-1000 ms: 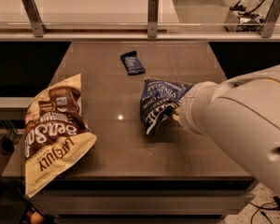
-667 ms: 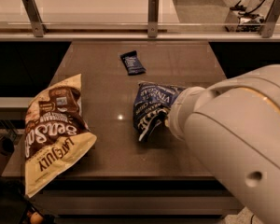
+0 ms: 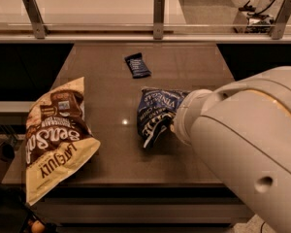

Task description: Move blue chip bag near brown chip bag

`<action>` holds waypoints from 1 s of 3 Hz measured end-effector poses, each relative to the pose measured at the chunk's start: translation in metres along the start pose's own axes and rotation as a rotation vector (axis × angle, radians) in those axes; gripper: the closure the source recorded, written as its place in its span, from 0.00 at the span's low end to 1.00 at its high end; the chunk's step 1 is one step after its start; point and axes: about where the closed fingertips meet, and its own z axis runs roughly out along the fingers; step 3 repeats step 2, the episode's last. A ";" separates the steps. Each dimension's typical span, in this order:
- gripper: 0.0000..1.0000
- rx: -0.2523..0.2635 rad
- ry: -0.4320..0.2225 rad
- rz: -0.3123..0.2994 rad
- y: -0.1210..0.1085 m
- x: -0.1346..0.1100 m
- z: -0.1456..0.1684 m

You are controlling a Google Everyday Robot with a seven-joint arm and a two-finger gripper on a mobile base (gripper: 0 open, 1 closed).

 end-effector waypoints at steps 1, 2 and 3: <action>0.12 0.000 -0.002 -0.001 0.000 -0.001 0.000; 0.00 0.000 -0.003 -0.002 0.000 -0.002 0.000; 0.00 0.000 -0.003 -0.002 0.000 -0.002 0.000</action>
Offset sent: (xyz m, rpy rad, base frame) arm 0.0001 0.0008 0.0004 0.0002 -0.0007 0.0013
